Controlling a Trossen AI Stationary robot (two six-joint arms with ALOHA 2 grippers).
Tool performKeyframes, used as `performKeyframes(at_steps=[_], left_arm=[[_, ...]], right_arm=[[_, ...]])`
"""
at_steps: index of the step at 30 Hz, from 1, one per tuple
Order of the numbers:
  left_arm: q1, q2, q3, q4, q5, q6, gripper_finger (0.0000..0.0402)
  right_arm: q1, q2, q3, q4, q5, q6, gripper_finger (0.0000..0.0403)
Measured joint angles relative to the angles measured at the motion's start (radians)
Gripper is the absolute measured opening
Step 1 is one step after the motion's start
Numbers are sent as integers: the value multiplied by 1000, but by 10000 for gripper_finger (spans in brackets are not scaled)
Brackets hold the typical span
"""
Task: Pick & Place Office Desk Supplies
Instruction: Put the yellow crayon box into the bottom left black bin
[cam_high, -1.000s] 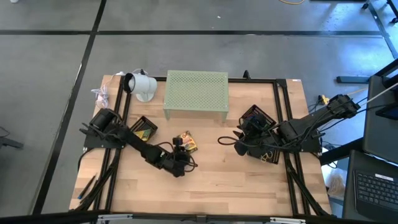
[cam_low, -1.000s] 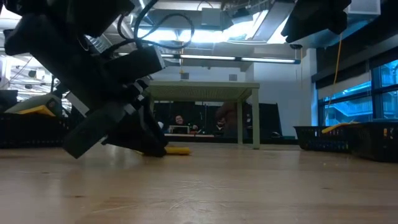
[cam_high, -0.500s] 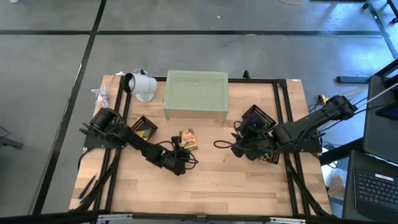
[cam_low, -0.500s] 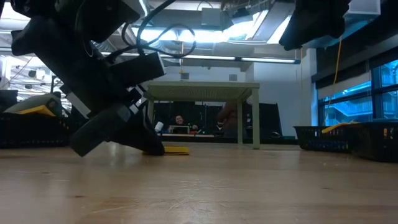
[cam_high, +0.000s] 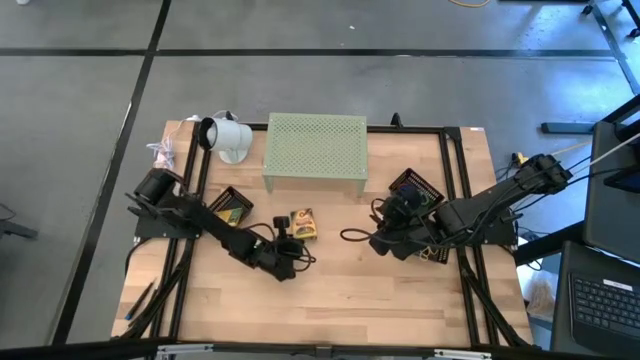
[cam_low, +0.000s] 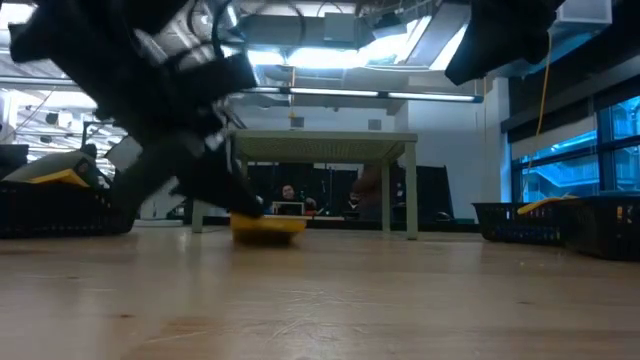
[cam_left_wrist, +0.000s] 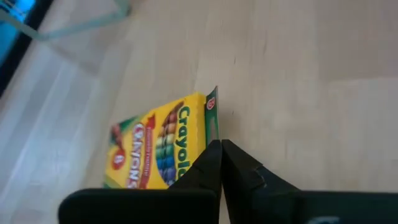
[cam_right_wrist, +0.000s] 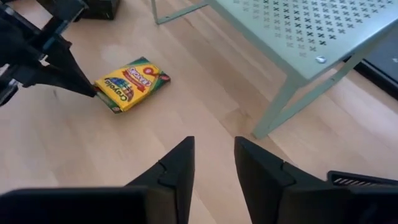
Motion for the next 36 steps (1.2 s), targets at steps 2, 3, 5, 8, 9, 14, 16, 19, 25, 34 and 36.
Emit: performKeyframes(at_steps=[2,3,5,8,9,14,16,19,25,34,36], left_arm=[[-9,-32,0,-1,-1,13,1],[-13,-49,0,1,-4,21,1],[-23,-81,0,2,-8,36,1],[-41,-131,0,4,-32,62,1],[-47,-149,1,4,-41,73,1],[-66,-246,2,7,-86,125,1],[-73,-284,2,6,-108,152,1],[-82,-343,2,-5,-132,183,1],[-91,-394,4,-98,48,141,2],[-101,-241,4,-120,264,107,25],[-102,-203,4,-121,265,107,43]], right_arm=[[0,0,0,16,-2,-1,112],[0,0,0,23,-4,-3,109],[0,0,0,43,-8,-16,105],[0,0,0,86,-12,-52,101],[0,0,0,105,-22,-64,100],[0,0,0,219,-83,-161,103],[1,0,0,261,-94,-198,104],[1,0,0,302,-109,-242,105],[1,6,0,304,-108,-247,105],[0,156,0,433,-205,-374,108],[0,208,0,503,-244,-437,116]])
